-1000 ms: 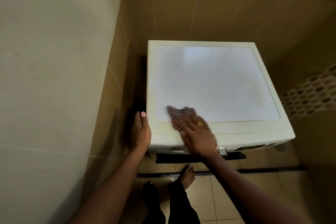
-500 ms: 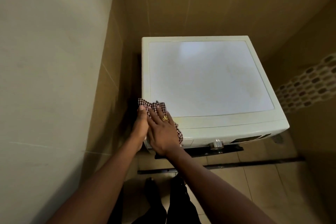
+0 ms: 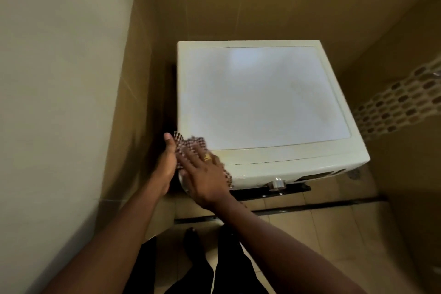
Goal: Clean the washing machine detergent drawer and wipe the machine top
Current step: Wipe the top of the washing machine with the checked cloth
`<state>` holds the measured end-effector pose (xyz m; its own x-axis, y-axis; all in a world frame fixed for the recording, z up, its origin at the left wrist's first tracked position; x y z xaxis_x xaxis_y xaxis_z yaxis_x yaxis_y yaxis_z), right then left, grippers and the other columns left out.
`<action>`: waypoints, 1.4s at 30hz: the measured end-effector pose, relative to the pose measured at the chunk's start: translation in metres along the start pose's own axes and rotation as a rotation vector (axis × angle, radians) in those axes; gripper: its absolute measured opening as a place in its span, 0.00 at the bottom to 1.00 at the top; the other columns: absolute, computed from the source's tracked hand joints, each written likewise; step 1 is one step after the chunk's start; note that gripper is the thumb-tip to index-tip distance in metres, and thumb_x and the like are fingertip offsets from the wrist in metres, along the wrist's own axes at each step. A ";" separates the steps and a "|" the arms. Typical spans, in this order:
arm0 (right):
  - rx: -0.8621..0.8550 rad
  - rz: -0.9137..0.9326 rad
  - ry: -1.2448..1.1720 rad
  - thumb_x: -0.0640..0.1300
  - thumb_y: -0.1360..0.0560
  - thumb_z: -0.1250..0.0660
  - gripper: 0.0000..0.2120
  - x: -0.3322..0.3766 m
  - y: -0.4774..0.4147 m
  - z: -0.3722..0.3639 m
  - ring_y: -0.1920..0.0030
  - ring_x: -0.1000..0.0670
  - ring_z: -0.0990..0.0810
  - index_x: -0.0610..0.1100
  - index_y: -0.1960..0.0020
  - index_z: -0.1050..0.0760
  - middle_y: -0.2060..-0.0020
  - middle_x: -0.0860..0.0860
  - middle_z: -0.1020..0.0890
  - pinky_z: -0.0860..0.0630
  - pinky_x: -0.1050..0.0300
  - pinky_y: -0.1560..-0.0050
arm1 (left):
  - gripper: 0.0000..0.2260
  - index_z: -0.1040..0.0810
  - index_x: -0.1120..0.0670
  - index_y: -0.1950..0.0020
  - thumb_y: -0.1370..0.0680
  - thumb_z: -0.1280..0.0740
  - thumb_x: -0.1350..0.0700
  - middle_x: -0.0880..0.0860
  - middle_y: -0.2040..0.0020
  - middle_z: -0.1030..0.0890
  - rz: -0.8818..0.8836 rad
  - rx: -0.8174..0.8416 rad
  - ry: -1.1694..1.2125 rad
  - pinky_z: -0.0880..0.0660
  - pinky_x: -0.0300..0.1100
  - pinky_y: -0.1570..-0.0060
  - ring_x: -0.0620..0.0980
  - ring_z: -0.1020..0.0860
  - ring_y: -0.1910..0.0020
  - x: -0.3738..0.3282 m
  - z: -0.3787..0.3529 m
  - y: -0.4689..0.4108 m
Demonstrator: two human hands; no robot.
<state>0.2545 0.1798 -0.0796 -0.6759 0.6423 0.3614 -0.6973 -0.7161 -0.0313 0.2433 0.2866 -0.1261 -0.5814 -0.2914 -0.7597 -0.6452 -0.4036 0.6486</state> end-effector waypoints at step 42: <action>-0.301 -0.776 0.046 0.51 0.14 0.46 0.22 -0.394 0.152 0.156 0.18 0.47 0.45 0.55 0.21 0.34 0.20 0.54 0.36 0.51 0.37 0.19 | 0.31 0.36 0.60 0.19 0.17 0.50 0.43 0.68 0.20 0.39 -1.131 0.231 -1.331 0.44 0.65 0.22 0.68 0.43 0.19 -0.073 -0.325 0.022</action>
<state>0.4516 -0.2245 -0.0813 0.0187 0.9386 0.3446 -0.9987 0.0342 -0.0390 0.4324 0.0175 -0.0716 0.2630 0.9078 -0.3268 -0.9635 0.2649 -0.0394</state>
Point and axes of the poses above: each hand's wrist, its own y-axis away from the middle knuckle, its own z-axis out of the back of the hand, x = y × z, the point moved 9 cm from there along -y, towards the middle knuckle
